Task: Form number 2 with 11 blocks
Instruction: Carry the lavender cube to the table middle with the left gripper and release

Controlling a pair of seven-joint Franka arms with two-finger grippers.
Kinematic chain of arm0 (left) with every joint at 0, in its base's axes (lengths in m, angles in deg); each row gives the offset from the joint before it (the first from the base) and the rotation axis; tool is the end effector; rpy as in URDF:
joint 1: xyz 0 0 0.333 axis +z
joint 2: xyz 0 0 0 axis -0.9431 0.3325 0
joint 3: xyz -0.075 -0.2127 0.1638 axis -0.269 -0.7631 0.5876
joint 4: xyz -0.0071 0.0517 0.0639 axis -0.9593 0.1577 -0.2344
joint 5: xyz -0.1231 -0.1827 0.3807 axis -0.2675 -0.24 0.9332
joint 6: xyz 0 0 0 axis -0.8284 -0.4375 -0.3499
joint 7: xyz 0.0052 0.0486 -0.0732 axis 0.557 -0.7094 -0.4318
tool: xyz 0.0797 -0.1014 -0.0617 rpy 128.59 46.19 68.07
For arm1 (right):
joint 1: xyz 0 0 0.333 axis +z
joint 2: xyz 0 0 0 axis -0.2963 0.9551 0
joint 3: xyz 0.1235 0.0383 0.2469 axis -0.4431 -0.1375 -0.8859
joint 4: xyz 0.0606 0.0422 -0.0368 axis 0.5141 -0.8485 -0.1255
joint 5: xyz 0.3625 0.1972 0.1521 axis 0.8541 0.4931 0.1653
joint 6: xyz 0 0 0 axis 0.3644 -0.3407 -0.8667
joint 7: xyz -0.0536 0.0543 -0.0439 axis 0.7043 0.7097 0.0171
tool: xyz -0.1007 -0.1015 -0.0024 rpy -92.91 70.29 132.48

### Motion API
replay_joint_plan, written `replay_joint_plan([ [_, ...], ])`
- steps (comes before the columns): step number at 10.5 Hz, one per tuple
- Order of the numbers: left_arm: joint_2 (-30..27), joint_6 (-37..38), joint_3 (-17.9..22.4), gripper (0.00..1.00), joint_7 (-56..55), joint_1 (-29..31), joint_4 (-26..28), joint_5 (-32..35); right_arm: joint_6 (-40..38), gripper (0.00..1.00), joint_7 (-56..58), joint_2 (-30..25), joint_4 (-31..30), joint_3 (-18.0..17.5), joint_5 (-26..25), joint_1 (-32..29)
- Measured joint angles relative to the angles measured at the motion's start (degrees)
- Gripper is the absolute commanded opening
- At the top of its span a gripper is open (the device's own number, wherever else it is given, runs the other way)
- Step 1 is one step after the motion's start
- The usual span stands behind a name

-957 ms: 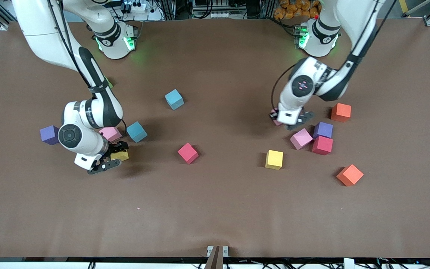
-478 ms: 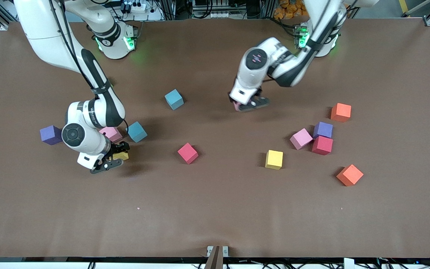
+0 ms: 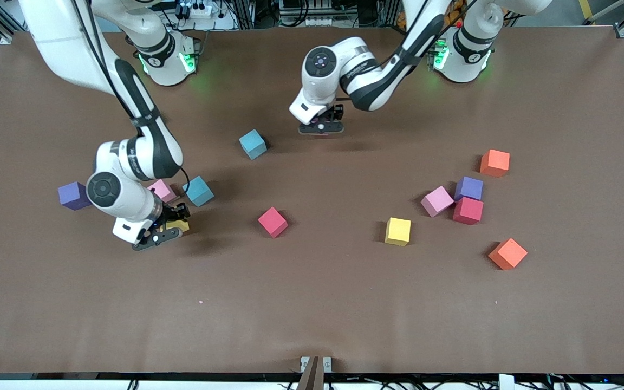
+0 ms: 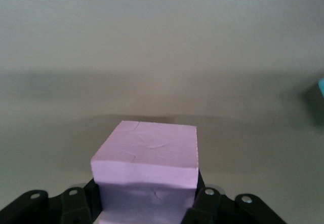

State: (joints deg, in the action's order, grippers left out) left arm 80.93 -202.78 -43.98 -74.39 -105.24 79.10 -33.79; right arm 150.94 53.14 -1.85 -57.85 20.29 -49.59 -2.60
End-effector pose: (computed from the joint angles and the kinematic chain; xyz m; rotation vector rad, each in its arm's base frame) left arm 0.2752 -0.5427 0.1298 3.1043 -0.0298 -0.3047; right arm 0.6181 0.1112 0.1391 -3.0705 -0.5385 0.0973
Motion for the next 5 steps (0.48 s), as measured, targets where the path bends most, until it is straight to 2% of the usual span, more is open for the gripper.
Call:
replay_joint_plan([
  [3, 1.74, 0.92, 0.43, 0.02, 5.67, -0.65, -0.65, 0.13, -6.34, 0.0, 0.0, -5.22, -0.08, 0.01, 0.31, -0.05],
  [5, 2.59, 2.91, 0.54, 0.02, 4.63, -1.29, -0.66, 0.17, -6.9, 0.0, 0.0, -5.82, -0.17, 0.01, 0.55, -0.05],
])
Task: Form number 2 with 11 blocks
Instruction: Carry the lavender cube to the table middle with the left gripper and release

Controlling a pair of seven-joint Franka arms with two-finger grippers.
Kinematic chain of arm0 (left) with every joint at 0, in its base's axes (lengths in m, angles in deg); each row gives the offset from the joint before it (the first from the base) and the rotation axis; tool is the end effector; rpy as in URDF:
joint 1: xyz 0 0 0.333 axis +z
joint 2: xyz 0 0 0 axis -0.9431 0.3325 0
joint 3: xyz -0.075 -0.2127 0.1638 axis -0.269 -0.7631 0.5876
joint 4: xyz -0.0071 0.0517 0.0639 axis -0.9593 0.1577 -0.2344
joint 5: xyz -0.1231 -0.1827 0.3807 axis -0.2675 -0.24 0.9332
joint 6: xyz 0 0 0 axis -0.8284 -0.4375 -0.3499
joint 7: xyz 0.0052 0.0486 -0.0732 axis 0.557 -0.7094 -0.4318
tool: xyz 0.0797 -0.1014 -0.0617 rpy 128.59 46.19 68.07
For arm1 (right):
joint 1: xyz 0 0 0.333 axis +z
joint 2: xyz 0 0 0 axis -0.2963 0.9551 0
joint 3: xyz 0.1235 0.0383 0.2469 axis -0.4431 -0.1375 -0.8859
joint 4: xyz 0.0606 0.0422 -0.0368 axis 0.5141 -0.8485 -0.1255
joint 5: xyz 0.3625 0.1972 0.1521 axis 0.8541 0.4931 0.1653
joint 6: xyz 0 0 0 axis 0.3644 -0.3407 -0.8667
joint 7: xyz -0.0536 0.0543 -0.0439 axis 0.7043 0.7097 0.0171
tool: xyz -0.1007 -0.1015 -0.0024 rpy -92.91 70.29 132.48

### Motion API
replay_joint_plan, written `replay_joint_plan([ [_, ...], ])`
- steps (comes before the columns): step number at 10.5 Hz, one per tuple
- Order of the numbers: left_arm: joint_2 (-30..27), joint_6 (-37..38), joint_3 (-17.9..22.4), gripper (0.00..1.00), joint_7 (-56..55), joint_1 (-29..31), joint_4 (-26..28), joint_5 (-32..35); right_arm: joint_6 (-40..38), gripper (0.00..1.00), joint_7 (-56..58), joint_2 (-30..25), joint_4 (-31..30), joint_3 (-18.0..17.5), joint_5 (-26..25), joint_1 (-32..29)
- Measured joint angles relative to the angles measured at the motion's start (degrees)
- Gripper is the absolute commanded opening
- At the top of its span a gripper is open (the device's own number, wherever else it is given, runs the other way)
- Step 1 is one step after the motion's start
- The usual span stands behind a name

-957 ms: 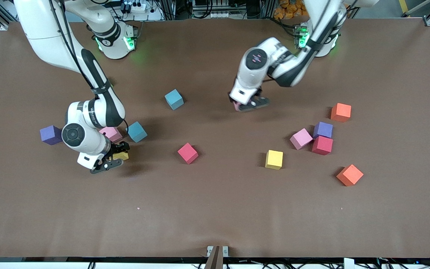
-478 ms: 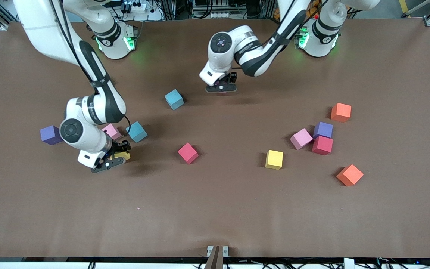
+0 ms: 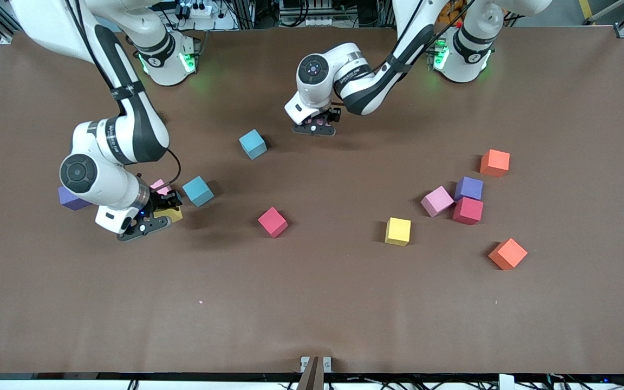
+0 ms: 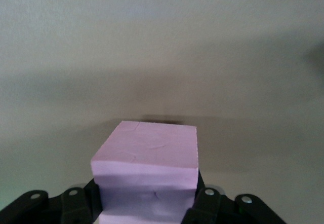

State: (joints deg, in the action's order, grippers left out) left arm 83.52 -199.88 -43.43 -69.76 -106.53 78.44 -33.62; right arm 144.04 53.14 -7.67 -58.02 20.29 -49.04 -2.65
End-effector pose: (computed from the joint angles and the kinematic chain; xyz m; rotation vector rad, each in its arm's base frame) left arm 0.2595 -0.5374 0.1055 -3.0789 0.1796 0.3853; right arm 0.6156 0.1133 0.1921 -3.0491 -0.5290 0.1303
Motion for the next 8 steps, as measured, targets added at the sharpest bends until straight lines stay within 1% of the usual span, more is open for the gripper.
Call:
replay_joint_plan([
  [3, 0.47, 3.76, 0.05, 0.06, -3.63, -0.27, -0.01, 0.03, 0.01, 0.0, 0.0, 0.0, -0.05, 0.01, 0.86, -0.02],
  [5, 0.68, 3.95, 0.29, 0.07, -4.02, -0.29, -0.04, 0.05, 0.02, 0.0, 0.0, 0.0, -0.05, 0.05, 1.28, -0.11],
  [8, 0.96, 3.95, 1.26, 0.07, -4.17, -0.27, -0.26, 3.34, 0.11, 0.0, 0.0, 0.01, -0.06, 0.06, 1.5, -0.12],
])
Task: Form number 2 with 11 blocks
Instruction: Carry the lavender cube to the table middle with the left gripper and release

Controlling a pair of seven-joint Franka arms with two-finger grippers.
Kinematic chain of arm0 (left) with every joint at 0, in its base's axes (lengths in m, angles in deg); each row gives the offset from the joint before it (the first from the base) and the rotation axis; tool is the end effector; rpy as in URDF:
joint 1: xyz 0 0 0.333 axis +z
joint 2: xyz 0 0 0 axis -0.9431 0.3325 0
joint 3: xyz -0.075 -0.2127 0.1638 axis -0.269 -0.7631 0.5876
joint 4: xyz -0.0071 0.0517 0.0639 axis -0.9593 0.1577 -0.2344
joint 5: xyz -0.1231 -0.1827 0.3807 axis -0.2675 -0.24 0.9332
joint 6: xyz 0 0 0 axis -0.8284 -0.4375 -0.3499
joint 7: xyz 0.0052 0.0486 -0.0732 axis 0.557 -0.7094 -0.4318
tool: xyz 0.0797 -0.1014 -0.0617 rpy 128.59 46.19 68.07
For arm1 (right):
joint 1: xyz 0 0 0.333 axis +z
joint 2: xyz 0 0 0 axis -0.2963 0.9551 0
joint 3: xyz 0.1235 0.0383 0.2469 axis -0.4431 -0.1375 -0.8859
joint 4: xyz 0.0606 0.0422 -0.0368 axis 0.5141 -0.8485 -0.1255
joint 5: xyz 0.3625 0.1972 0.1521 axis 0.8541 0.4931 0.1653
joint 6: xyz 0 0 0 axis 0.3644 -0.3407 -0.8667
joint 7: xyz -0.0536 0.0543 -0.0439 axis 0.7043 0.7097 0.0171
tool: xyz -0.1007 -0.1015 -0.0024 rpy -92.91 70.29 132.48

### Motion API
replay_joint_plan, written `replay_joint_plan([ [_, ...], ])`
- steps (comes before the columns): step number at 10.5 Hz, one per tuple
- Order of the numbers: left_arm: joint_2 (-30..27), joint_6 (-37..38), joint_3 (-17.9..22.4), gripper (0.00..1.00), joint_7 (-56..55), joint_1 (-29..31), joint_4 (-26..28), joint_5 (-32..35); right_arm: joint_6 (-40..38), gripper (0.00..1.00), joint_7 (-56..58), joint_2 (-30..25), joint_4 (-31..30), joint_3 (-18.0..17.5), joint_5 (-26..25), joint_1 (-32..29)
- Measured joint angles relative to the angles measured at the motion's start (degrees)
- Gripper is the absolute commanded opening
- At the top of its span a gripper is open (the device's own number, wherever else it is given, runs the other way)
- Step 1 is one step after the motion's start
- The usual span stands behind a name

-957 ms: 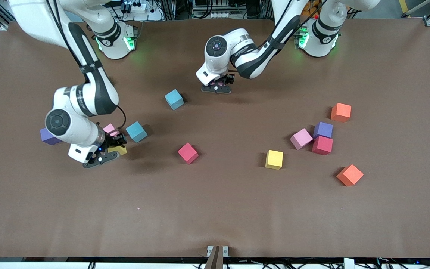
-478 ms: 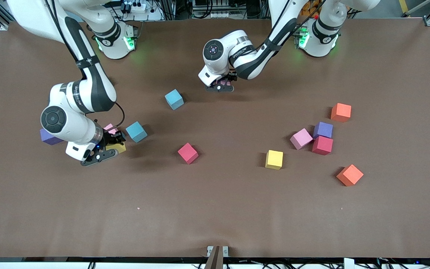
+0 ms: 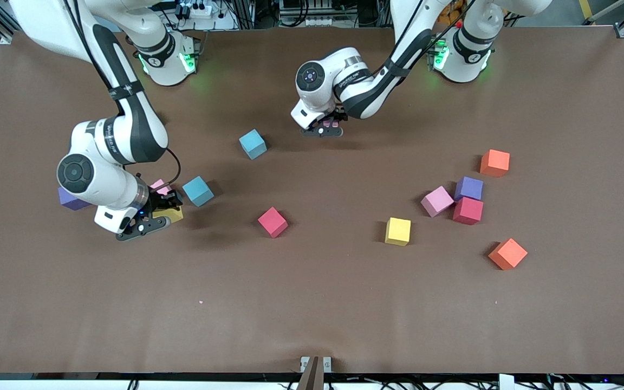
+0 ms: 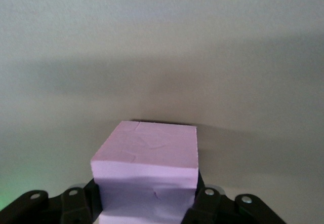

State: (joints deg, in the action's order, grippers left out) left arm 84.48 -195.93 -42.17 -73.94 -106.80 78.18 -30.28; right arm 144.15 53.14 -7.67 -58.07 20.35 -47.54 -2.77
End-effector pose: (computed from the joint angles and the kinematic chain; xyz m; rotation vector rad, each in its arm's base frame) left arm 0.2637 -0.5201 0.0910 -2.9844 0.1118 0.3736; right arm 0.6158 0.1129 0.1919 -3.0347 -0.4957 0.1266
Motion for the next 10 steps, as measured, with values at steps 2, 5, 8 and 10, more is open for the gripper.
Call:
replay_joint_plan([
  [2, 0.91, 0.0, 0.02, 0.08, -1.59, -0.07, -0.85, 0.18, 0.08, 0.0, -0.01, 0.0, 0.0, 0.0, 0.15, 0.01],
  [5, 1.44, -0.01, 0.0, 0.48, -3.6, -0.72, -2.39, 0.22, 0.62, 0.0, -0.12, 0.0, 0.43, -0.04, 0.58, 0.07],
  [8, 1.47, -0.02, 0.01, 1.0, -4.01, -1.5, -2.52, 0.5, 1.82, 0.0, -0.72, 0.0, 0.69, -0.01, 1.0, 0.03],
  [10, 0.63, -0.11, 0.17, 1.0, -4.88, -1.2, -3.78, 1.02, 1.95, 0.0, -1.15, 0.0, 0.72, 0.06, 1.11, -0.02],
])
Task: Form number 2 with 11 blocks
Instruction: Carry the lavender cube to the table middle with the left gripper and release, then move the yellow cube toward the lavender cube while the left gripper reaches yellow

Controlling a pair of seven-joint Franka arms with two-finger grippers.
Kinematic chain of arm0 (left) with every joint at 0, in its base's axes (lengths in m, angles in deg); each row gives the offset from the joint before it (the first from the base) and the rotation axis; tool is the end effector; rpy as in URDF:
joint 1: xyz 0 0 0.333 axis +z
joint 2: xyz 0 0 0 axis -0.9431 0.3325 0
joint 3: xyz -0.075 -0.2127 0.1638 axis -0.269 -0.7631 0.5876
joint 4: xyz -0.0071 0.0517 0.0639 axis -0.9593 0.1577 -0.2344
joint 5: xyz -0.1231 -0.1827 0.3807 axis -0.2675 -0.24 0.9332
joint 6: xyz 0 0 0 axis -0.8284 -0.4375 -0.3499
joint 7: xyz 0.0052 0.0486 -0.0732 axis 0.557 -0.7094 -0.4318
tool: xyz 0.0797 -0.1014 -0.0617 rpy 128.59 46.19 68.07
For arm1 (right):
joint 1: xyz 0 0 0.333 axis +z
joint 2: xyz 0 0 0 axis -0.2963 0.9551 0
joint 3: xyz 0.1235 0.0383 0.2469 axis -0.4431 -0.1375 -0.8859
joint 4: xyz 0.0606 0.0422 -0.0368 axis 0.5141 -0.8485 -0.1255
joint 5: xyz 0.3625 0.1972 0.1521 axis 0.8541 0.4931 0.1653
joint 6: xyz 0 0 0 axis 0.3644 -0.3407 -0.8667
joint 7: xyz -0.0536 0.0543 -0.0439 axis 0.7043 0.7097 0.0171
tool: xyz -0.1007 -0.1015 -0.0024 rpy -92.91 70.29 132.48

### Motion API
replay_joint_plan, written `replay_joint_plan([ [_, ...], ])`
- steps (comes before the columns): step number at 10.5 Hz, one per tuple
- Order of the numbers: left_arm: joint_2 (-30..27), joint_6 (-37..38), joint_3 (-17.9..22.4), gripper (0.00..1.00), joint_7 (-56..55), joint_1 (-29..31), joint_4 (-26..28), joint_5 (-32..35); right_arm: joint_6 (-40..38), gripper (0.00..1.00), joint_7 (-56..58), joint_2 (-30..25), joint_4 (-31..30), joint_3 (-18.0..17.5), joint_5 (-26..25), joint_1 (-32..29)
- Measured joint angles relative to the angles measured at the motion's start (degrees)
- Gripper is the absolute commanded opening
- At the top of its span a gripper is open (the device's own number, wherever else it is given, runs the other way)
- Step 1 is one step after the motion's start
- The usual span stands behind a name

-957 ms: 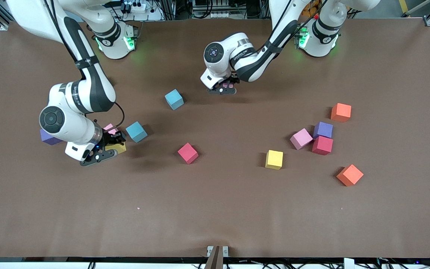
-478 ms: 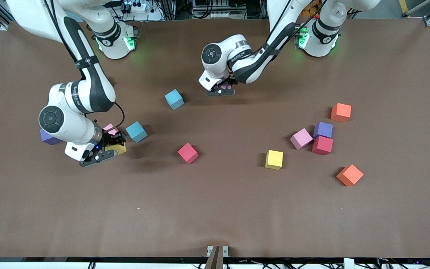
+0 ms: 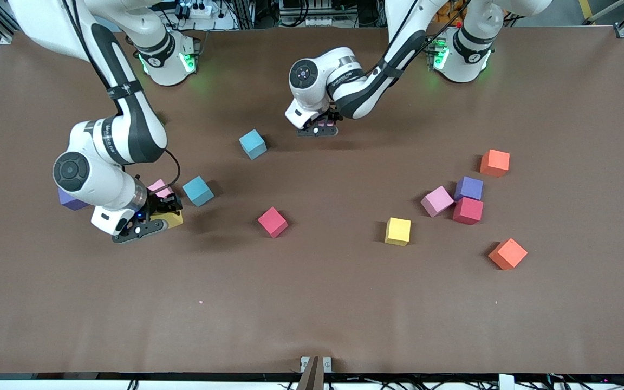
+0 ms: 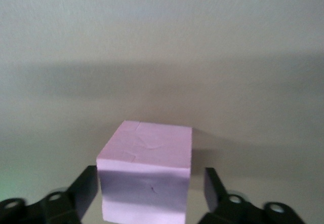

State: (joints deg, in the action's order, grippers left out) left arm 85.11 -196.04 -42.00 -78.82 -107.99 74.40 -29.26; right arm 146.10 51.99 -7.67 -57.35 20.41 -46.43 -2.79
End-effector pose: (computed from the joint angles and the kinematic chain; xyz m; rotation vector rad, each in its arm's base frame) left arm 0.2732 -0.5451 0.1098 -3.0270 0.0146 0.3105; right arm 0.6254 0.1144 0.2004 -3.0326 -0.4424 0.0550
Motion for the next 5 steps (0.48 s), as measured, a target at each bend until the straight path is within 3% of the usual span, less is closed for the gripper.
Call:
replay_joint_plan([
  [3, -8.78, 4.06, 0.17, 1.0, -7.12, 1.24, -1.78, 0.29, 0.17, 0.0, -0.2, -0.03, 0.24, -0.1, 1.36, 0.11],
  [5, -15.75, 8.92, 0.39, 1.0, -7.72, 5.21, -1.52, 0.38, -0.28, 0.0, -0.25, -0.04, 0.34, -0.56, 1.62, 1.32],
])
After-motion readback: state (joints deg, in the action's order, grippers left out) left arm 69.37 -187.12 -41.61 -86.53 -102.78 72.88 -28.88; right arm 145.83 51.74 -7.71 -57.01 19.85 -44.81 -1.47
